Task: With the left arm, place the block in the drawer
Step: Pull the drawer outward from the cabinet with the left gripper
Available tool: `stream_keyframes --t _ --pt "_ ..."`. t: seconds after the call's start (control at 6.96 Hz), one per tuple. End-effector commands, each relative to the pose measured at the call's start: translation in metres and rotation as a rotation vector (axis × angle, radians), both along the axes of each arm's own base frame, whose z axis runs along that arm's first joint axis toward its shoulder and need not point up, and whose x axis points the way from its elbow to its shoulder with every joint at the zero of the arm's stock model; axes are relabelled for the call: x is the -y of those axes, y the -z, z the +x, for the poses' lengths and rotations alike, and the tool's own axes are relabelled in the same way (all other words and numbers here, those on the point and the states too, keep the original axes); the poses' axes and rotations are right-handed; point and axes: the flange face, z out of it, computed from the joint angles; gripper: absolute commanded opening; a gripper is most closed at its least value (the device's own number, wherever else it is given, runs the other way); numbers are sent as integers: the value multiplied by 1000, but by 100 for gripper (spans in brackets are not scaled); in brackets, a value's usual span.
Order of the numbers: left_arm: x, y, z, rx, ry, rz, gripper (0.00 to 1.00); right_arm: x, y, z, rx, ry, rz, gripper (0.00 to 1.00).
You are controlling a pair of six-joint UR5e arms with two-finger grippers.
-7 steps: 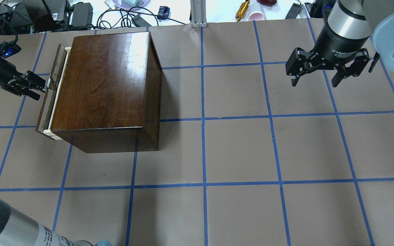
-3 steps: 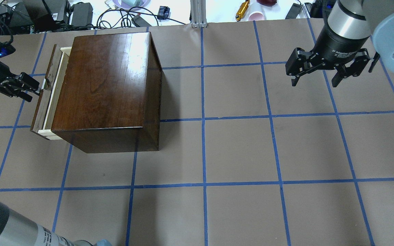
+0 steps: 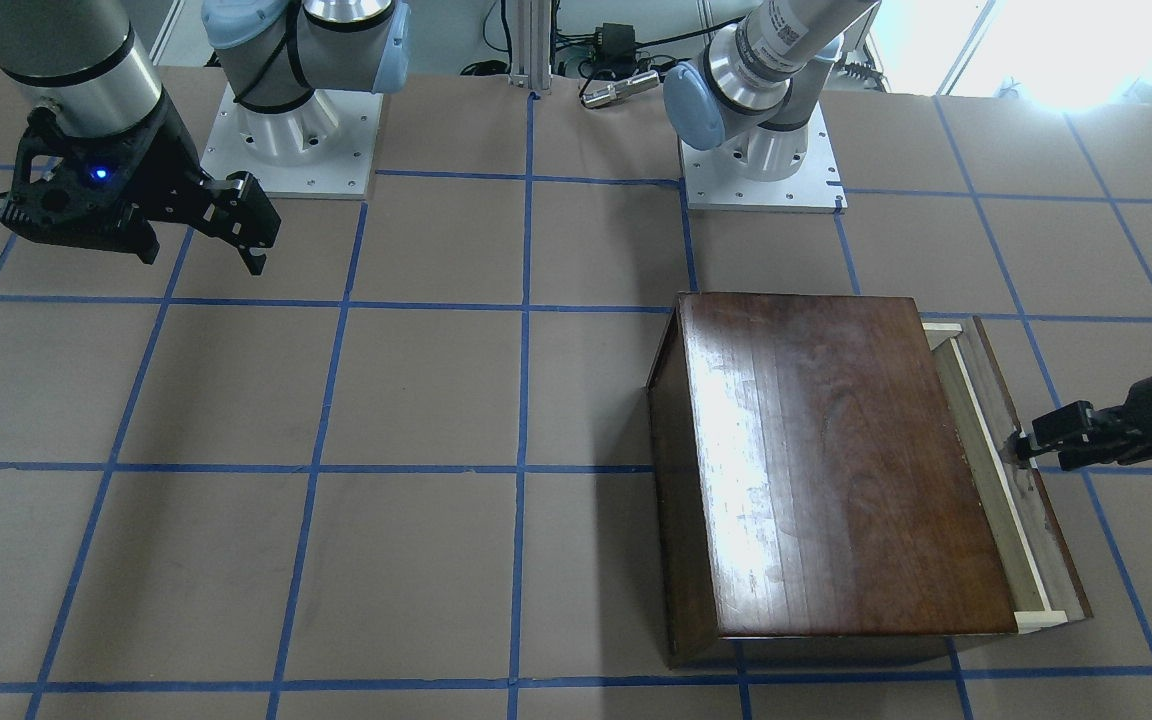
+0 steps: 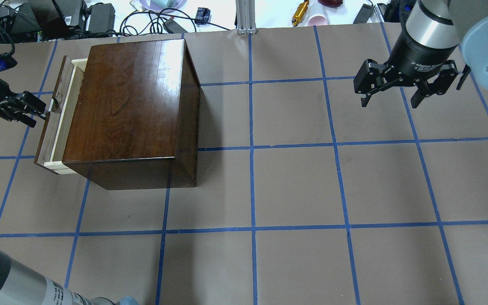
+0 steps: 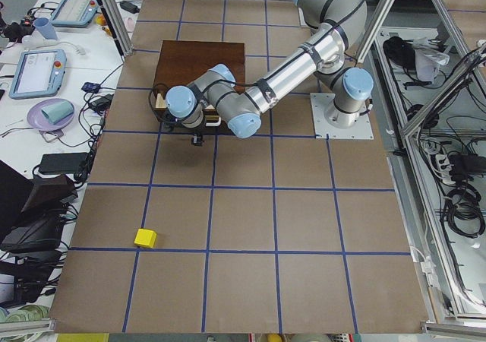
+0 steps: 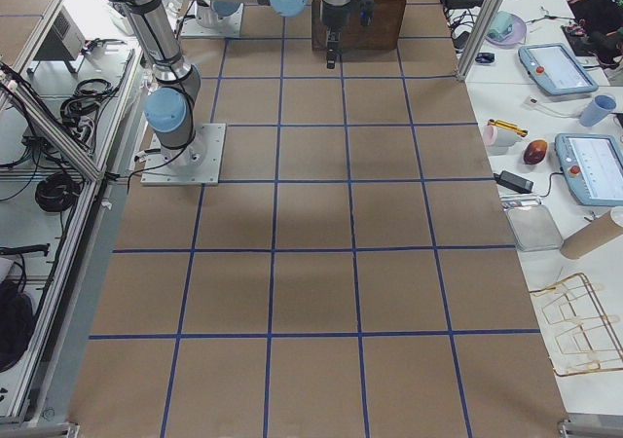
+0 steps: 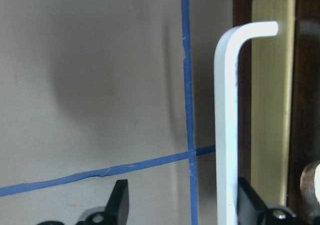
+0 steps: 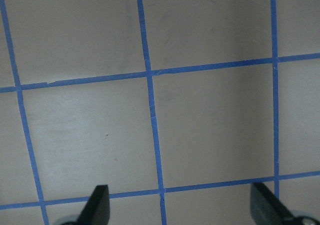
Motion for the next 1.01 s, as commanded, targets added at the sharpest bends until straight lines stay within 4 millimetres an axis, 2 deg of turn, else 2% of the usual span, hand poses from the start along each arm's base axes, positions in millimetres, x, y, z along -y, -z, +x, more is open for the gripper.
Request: stream_keyframes --t 0.0,0.86 --pt "-3 -1 8 6 -11 2 76 0 0 0 -2 0 0 100" --pt "-6 -3 15 74 2 14 76 0 0 0 0 0 0 100"
